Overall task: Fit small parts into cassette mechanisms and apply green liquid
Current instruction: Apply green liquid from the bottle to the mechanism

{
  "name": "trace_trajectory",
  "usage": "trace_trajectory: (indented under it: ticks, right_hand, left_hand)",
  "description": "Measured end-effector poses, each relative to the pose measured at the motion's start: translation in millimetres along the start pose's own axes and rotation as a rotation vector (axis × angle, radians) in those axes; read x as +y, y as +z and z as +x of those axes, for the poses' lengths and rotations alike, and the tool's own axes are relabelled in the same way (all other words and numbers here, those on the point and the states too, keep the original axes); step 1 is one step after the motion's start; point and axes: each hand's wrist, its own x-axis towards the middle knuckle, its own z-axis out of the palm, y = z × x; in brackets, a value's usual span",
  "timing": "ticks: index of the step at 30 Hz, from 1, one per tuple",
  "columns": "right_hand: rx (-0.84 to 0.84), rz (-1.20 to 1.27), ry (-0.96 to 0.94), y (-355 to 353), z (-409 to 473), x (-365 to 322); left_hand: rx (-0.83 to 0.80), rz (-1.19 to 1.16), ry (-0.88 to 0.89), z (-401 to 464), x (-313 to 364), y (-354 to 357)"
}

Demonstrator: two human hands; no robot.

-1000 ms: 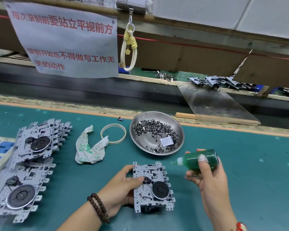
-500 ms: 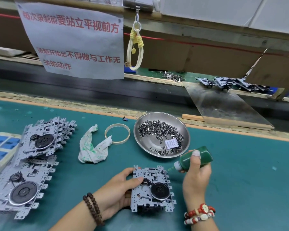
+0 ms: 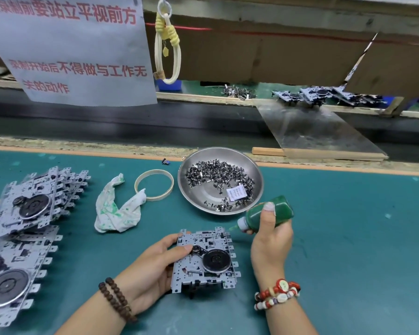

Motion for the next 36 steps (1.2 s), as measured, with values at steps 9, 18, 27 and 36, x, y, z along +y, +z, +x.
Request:
trace_trajectory:
  ticks: [9, 18, 27, 36]
  right_hand:
    - [-0.028, 0.024, -0.008, -0.1, -0.1, 0.6]
    - [-0.052, 0.016, -0.023, -1.5, -1.1, 1.4]
    - [-0.07, -0.018, -0.033, -2.3, -2.6, 2.9]
    - [-0.036, -0.074, -0.059, -2.9, -1.9, 5.2]
  left_hand:
    - [-0.034, -0.03, -0.022, 1.4, -0.5, -4.9]
    - [-0.043, -0.035, -0.026, 2.6, -1.1, -5.7]
    - [-0.033, -0.033, -0.029, 1.9, -0.6, -5.1]
    - [-0.031, -0.035, -0.024, -0.2, 0.8, -4.2]
